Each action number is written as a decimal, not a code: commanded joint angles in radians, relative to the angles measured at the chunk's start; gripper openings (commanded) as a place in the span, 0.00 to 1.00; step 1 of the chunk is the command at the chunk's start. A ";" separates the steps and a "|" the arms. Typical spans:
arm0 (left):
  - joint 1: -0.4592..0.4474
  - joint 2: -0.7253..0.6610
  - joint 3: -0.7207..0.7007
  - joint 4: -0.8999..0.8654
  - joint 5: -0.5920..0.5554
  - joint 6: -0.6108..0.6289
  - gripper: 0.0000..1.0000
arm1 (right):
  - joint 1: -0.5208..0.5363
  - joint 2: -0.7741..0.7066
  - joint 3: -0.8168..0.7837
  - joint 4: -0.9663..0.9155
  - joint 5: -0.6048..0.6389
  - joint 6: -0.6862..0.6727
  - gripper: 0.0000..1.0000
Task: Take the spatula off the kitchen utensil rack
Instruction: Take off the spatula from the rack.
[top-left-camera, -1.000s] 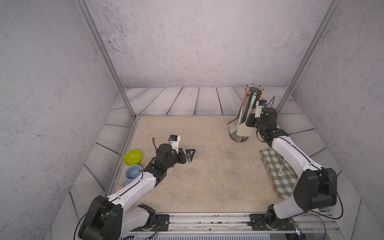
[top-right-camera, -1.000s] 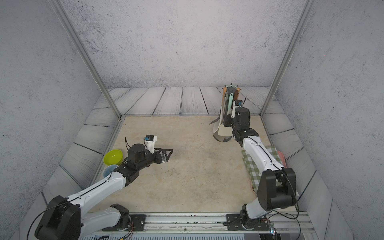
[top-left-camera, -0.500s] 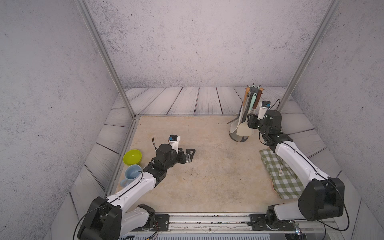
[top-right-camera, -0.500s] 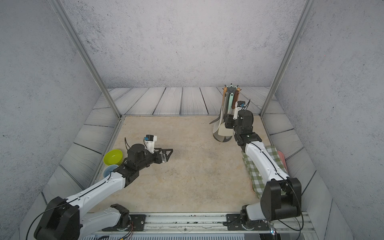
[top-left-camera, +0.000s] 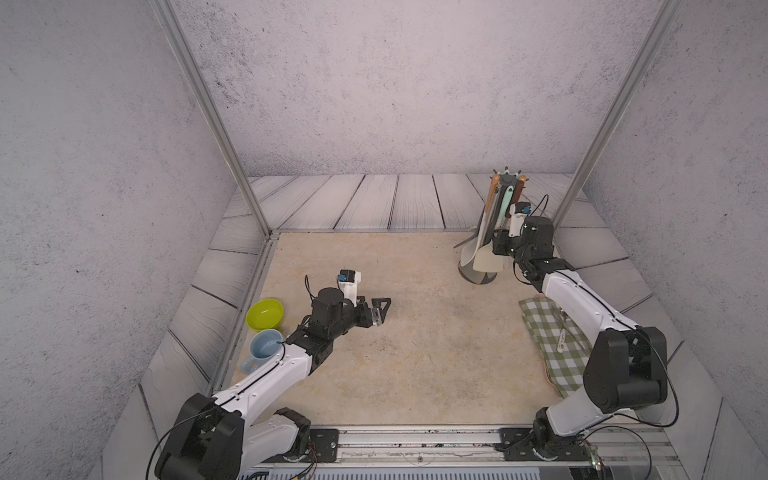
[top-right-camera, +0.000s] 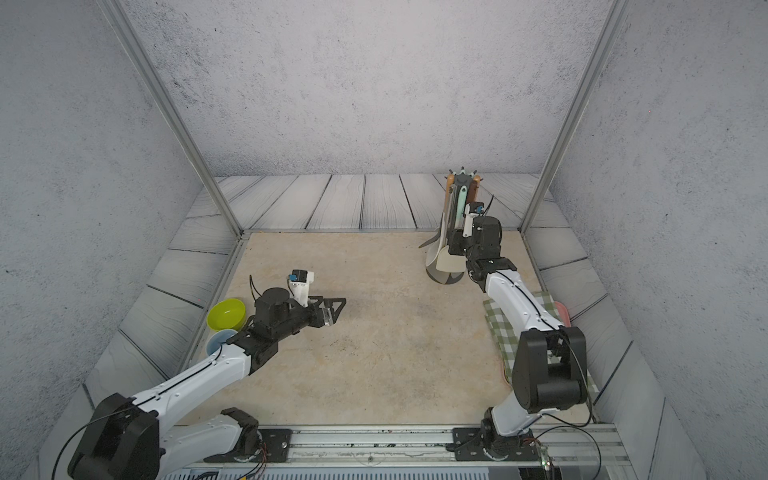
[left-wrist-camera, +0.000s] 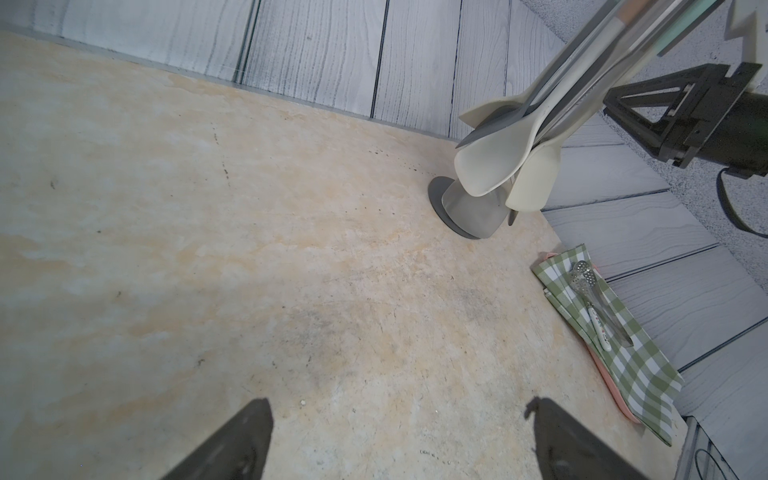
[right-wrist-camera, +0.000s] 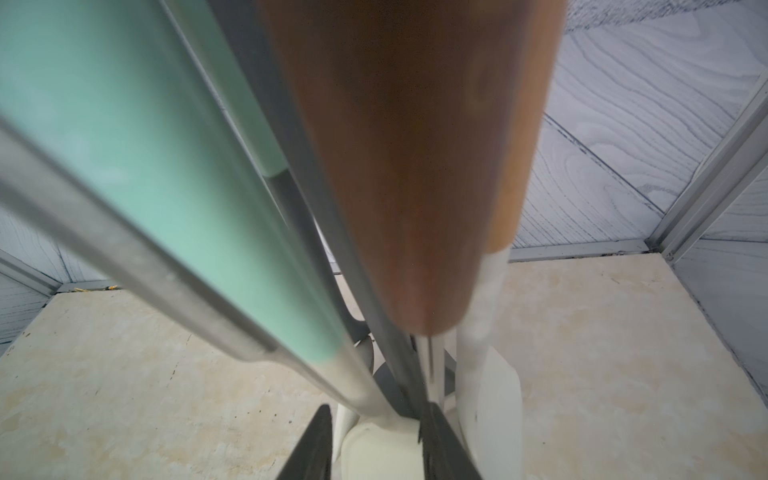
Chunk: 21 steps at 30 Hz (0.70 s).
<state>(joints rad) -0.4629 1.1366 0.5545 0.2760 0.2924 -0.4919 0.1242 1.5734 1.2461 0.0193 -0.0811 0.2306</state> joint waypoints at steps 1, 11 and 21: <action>-0.007 -0.010 0.021 -0.003 0.005 0.015 1.00 | -0.006 0.023 0.036 0.010 -0.024 -0.007 0.35; -0.008 -0.007 0.022 -0.003 0.007 0.016 1.00 | -0.006 0.047 0.054 0.026 -0.100 0.015 0.32; -0.010 -0.010 0.023 -0.004 0.008 0.014 1.00 | -0.006 0.070 0.076 -0.006 -0.019 0.032 0.37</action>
<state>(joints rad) -0.4633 1.1366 0.5545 0.2722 0.2947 -0.4923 0.1219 1.6196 1.2850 0.0219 -0.1501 0.2501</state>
